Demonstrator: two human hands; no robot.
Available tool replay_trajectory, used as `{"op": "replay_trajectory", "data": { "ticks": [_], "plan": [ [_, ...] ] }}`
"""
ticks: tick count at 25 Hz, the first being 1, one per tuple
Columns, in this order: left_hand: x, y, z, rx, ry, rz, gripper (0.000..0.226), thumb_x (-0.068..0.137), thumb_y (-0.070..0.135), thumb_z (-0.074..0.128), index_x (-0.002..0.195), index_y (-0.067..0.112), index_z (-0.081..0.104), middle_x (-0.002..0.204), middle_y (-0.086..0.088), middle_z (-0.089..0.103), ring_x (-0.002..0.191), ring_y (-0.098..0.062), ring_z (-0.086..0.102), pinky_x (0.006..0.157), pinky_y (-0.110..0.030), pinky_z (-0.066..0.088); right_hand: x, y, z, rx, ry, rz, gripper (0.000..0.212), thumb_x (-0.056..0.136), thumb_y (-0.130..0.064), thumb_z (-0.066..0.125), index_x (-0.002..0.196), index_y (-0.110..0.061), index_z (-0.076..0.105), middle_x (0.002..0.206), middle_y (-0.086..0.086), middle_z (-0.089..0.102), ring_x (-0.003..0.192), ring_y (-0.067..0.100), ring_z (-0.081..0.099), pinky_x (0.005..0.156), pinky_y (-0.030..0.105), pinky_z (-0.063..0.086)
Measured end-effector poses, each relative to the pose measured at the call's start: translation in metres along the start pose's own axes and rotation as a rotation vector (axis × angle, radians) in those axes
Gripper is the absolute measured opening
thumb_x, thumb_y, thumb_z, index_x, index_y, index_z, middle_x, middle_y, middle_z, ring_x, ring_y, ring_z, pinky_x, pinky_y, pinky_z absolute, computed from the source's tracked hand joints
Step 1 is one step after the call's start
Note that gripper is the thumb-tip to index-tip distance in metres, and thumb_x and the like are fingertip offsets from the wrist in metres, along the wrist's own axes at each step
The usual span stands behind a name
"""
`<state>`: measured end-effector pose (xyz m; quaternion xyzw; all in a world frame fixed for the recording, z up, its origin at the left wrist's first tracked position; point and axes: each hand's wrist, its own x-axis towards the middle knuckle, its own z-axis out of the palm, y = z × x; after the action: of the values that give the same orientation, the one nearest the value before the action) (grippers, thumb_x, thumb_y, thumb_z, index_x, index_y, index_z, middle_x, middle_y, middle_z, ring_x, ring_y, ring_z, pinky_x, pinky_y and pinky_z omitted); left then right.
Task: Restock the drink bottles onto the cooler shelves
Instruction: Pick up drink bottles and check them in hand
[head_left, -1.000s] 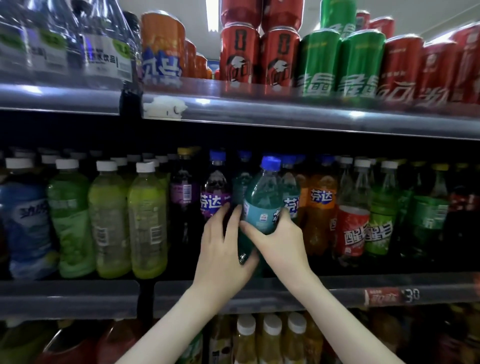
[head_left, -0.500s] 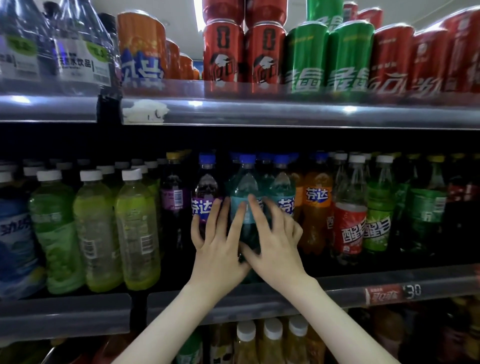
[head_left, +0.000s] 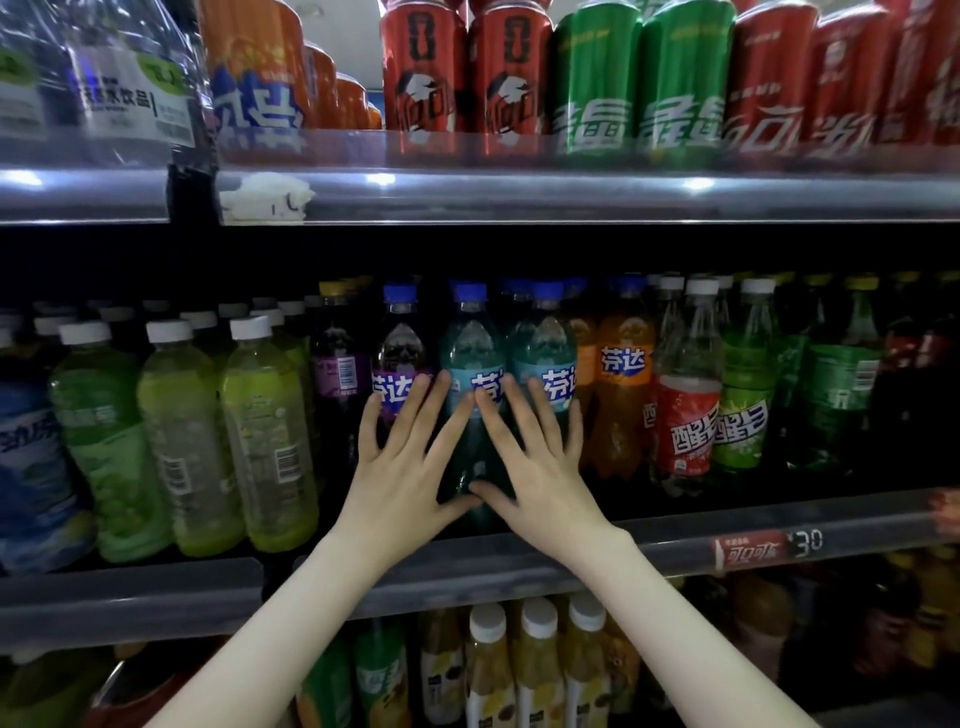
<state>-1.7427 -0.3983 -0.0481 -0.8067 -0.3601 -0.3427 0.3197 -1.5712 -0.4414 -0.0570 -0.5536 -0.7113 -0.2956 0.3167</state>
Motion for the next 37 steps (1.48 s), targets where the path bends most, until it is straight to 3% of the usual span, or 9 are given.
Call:
{"op": "replay_trajectory", "data": {
  "ticks": [3,8,13,17,22,28,31,34,37],
  "plan": [
    [-0.007,0.000,-0.002,0.018,-0.001,0.003,0.102,0.070,0.057,0.070,0.150,0.023,0.019,0.156,-0.012,0.014,0.145,-0.026,0.008,0.113,-0.052,-0.006,-0.007,-0.003,0.007,0.056,0.004,0.123,0.106,0.084,-0.047,0.065,0.149,-0.035,-0.017,0.156,-0.005,-0.028,0.144,0.024,-0.024,0.109,0.059,-0.006],
    [-0.014,0.007,0.003,0.022,0.007,-0.028,0.093,0.073,0.045,0.073,0.149,0.021,0.024,0.155,-0.014,0.021,0.144,-0.028,0.012,0.113,-0.051,0.002,-0.013,-0.009,0.014,0.070,0.063,0.212,0.095,0.085,-0.045,0.064,0.152,-0.020,0.002,0.158,0.001,-0.024,0.143,0.029,-0.026,0.111,0.063,0.018],
    [-0.036,0.012,-0.008,-0.188,0.036,-0.104,0.071,0.079,0.026,0.064,0.144,0.015,0.039,0.151,-0.016,0.031,0.141,-0.030,0.023,0.116,-0.047,0.013,-0.029,-0.046,0.007,0.108,0.147,0.219,0.081,0.086,-0.019,0.067,0.152,-0.011,0.019,0.157,0.018,0.010,0.146,0.035,0.007,0.112,0.059,0.024],
    [-0.113,-0.005,-0.027,-0.449,0.048,-0.223,0.049,0.089,0.026,0.052,0.134,0.007,0.050,0.141,-0.013,0.046,0.132,-0.024,0.040,0.111,-0.038,0.030,-0.063,-0.119,0.014,0.226,0.178,0.132,0.054,0.091,-0.015,0.057,0.141,-0.002,0.042,0.143,0.017,0.042,0.133,0.027,0.036,0.112,0.037,0.031],
    [-0.264,-0.094,-0.054,-0.428,-0.108,-0.377,0.044,0.090,0.024,0.049,0.127,0.002,0.056,0.132,-0.011,0.055,0.124,-0.020,0.050,0.106,-0.032,0.039,-0.087,-0.265,0.072,0.441,-0.074,0.002,0.043,0.093,-0.022,0.045,0.131,-0.003,0.052,0.127,0.013,0.058,0.120,0.024,0.051,0.100,0.037,0.046],
    [-0.476,-0.262,-0.137,-0.216,-0.381,-0.753,0.053,0.081,0.031,0.042,0.123,0.003,0.058,0.123,-0.013,0.060,0.114,-0.025,0.055,0.100,-0.034,0.043,-0.092,-0.528,0.157,0.626,-0.484,-0.153,0.036,0.088,-0.019,0.049,0.119,-0.002,0.058,0.112,0.012,0.063,0.102,0.030,0.061,0.083,0.043,0.055],
    [-0.567,-0.332,-0.184,-0.125,-0.490,-0.899,0.053,0.080,0.031,0.042,0.120,0.001,0.059,0.120,-0.015,0.062,0.108,-0.029,0.060,0.093,-0.034,0.047,-0.090,-0.645,0.183,0.668,-0.638,-0.244,0.037,0.088,-0.013,0.058,0.123,-0.001,0.057,0.115,0.013,0.062,0.106,0.032,0.059,0.089,0.042,0.052],
    [-0.636,-0.385,-0.224,-0.092,-0.555,-1.055,0.056,0.081,0.035,0.038,0.122,0.003,0.058,0.122,-0.014,0.060,0.106,-0.031,0.060,0.087,-0.039,0.050,-0.084,-0.735,0.203,0.728,-0.777,-0.298,0.042,0.096,-0.018,0.050,0.136,-0.006,0.045,0.130,0.009,0.052,0.122,0.026,0.045,0.101,0.033,0.038],
    [-0.701,-0.445,-0.251,0.005,-0.569,-1.175,0.052,0.081,0.030,0.046,0.124,0.002,0.056,0.124,-0.015,0.058,0.107,-0.035,0.060,0.087,-0.041,0.050,-0.071,-0.824,0.238,0.778,-0.842,-0.371,0.044,0.098,-0.020,0.047,0.139,-0.007,0.041,0.134,0.007,0.048,0.125,0.024,0.041,0.102,0.031,0.035]
  ]
}}
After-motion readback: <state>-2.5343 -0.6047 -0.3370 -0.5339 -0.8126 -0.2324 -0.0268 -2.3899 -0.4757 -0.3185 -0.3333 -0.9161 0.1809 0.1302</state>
